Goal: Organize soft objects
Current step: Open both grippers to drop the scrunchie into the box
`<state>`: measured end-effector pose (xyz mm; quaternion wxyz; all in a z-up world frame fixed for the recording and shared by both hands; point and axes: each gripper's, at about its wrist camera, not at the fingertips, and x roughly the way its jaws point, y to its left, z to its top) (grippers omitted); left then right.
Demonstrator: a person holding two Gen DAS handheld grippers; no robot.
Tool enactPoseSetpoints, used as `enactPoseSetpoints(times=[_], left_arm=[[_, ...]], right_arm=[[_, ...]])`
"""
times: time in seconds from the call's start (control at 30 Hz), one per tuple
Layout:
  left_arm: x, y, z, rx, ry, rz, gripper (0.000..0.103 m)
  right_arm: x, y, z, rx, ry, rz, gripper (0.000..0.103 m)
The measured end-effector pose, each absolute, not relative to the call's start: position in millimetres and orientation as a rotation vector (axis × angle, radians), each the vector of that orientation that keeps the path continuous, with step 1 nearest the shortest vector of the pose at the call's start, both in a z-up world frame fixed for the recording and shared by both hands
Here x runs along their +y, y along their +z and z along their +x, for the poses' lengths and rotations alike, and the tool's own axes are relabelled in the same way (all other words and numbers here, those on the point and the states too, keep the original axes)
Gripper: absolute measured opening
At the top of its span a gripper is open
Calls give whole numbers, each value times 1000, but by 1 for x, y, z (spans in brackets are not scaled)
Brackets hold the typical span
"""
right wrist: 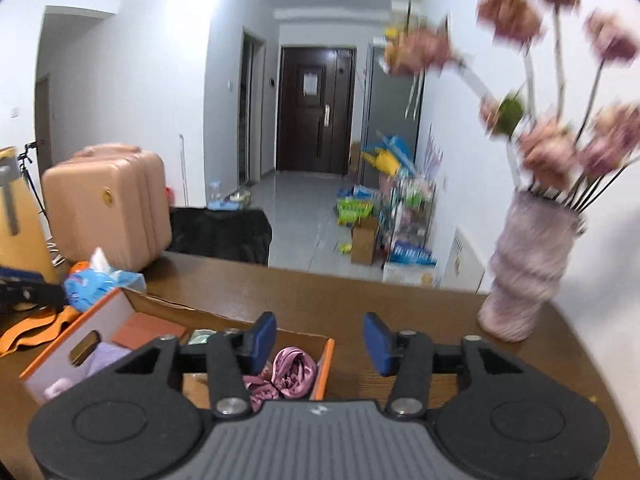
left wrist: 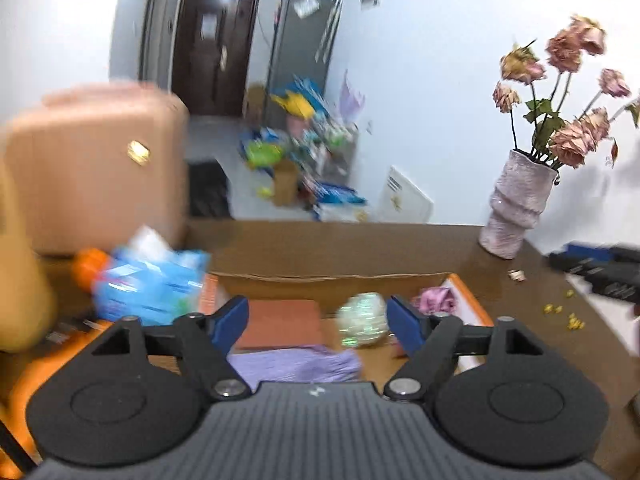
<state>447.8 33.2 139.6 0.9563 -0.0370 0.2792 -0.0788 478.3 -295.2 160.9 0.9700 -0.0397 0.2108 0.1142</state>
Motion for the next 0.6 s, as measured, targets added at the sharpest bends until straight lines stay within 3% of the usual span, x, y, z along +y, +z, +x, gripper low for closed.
enactPoseSetpoints(times=[0.37, 0.6], left_arm=[[51, 182, 328, 400, -109, -11, 96], [50, 160, 239, 311, -147, 62, 103]], right_arm=[[-302, 206, 356, 280, 238, -77, 67], [-294, 179, 268, 176, 277, -119, 80]])
